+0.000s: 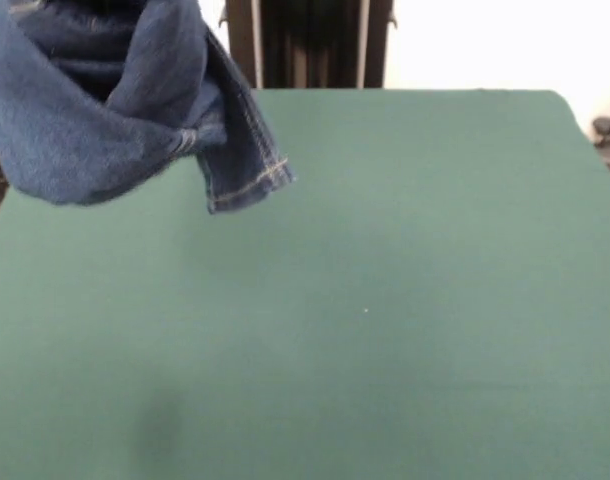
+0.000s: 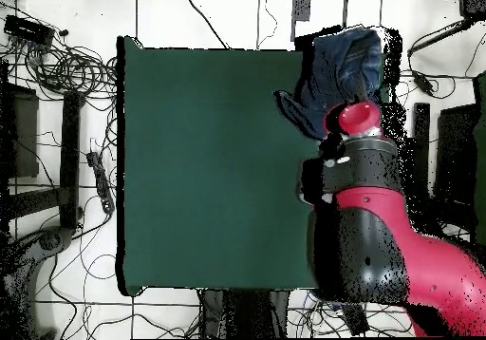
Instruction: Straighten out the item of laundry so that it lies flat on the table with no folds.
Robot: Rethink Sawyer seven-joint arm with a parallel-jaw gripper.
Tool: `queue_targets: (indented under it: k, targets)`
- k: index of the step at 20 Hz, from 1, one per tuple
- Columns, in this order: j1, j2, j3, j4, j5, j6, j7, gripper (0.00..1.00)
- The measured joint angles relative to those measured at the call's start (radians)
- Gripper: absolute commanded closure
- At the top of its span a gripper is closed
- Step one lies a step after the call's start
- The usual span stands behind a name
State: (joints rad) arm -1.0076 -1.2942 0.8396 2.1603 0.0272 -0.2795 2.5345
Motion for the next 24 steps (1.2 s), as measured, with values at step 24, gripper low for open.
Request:
queue_targets:
  k: [24]
  targets:
    - [-0.092,-0.143,0.154,0.045,0.117,0.271,0.061,1.00]
